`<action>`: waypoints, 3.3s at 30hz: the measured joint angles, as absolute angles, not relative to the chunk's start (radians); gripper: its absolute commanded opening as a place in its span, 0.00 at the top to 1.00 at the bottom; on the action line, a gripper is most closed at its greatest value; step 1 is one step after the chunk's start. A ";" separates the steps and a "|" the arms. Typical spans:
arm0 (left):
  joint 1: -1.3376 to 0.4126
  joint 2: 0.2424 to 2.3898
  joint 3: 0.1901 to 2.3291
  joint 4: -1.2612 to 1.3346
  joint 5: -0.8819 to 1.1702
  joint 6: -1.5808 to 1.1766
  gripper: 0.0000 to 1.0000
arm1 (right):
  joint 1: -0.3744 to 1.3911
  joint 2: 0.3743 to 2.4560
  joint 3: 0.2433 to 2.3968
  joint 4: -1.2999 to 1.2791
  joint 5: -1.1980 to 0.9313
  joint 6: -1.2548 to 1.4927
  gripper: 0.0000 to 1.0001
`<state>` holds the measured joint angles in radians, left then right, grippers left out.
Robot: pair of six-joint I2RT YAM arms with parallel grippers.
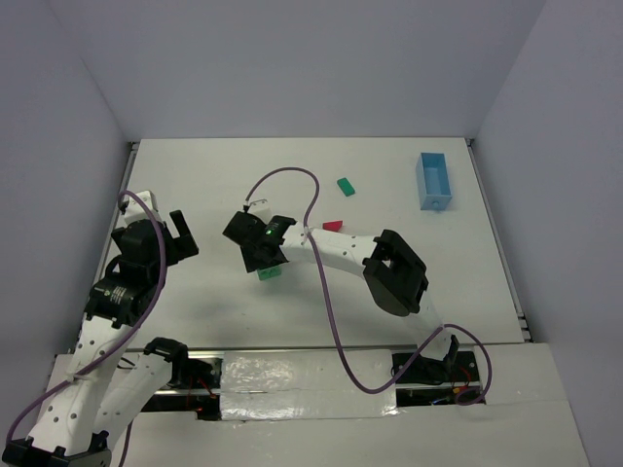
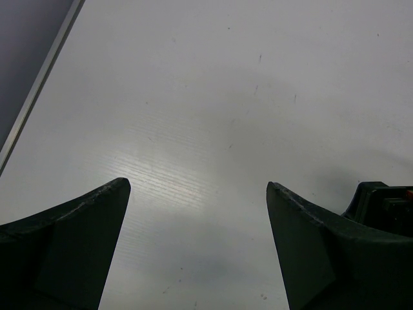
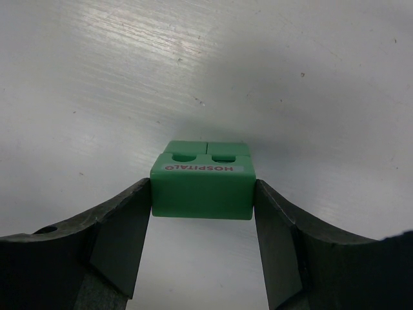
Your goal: Build the wood block tower
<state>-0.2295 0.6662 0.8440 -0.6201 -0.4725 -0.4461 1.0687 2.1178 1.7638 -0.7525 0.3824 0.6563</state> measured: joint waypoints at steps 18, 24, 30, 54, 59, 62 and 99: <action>-0.229 0.666 0.844 -0.620 -0.466 -0.446 0.00 | 1.066 2.118 1.764 -0.752 0.382 0.656 0.29; -0.229 0.666 0.844 -0.620 -0.466 -0.445 0.01 | 1.066 2.118 1.764 -0.752 0.381 0.655 0.29; -0.229 0.666 0.844 -0.620 -0.466 -0.445 0.00 | 1.066 2.118 1.764 -0.752 0.381 0.656 0.30; -0.229 0.666 0.844 -0.620 -0.466 -0.445 0.00 | 1.066 2.117 1.760 -0.747 0.384 0.668 0.31; -0.229 0.666 0.844 -0.620 -0.466 -0.445 0.00 | 1.068 2.117 1.760 -0.748 0.384 0.668 0.31; -0.229 0.667 0.844 -0.620 -0.466 -0.444 0.00 | 1.068 2.117 1.760 -0.748 0.385 0.669 0.31; -0.229 0.666 0.844 -0.619 -0.465 -0.444 0.00 | 1.071 2.105 1.740 -0.739 0.377 0.675 0.10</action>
